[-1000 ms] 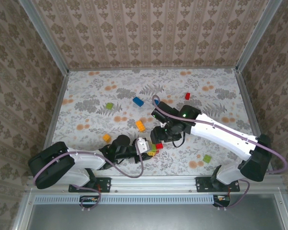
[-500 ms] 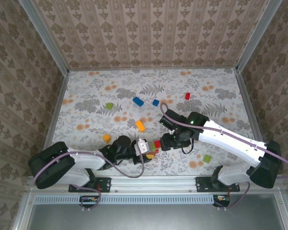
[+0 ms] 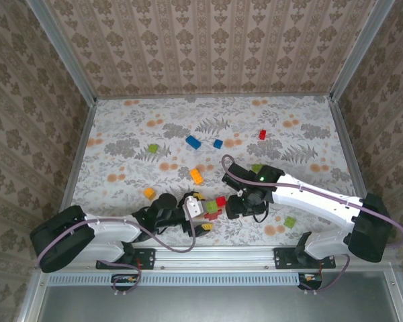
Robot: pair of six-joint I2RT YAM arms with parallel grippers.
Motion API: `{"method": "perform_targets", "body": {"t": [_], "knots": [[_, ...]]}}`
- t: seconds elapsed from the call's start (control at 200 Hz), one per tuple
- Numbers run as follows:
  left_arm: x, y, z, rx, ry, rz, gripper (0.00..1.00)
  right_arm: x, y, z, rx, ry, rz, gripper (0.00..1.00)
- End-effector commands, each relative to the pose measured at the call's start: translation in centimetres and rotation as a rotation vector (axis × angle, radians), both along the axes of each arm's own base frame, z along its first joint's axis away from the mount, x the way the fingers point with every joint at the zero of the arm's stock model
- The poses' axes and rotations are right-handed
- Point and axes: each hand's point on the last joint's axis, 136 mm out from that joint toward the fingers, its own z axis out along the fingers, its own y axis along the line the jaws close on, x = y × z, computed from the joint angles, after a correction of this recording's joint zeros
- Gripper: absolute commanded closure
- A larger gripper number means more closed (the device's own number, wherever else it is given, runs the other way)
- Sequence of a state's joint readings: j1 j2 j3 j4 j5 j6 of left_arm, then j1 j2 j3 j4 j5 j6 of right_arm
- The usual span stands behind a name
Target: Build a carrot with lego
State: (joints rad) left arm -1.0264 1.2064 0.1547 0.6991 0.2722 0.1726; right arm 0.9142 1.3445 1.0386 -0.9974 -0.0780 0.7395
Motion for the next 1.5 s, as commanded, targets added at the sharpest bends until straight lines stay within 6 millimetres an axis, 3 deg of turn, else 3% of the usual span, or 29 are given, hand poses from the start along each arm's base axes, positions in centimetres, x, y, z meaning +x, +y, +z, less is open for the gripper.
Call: {"method": "perform_targets", "body": {"t": [0.0, 0.475, 0.83, 1.495], "knots": [[0.1, 0.2, 0.7, -0.036, 0.002, 0.019, 0.01, 0.5, 0.6, -0.3, 0.003, -0.013, -0.012, 0.40], [-0.6, -0.3, 0.5, -0.032, 0.027, -0.023, 0.00, 2.9, -0.7, -0.4, -0.034, -0.062, -0.067, 0.40], [-1.0, -0.4, 0.5, -0.032, 0.033, -0.050, 0.00, 4.3, 0.2, -1.2, -0.043, -0.054, -0.069, 0.41], [-0.2, -0.2, 0.2, -0.022, 0.014, -0.007, 0.00, 7.8, 0.7, -0.8, -0.064, -0.098, -0.061, 0.41]]}}
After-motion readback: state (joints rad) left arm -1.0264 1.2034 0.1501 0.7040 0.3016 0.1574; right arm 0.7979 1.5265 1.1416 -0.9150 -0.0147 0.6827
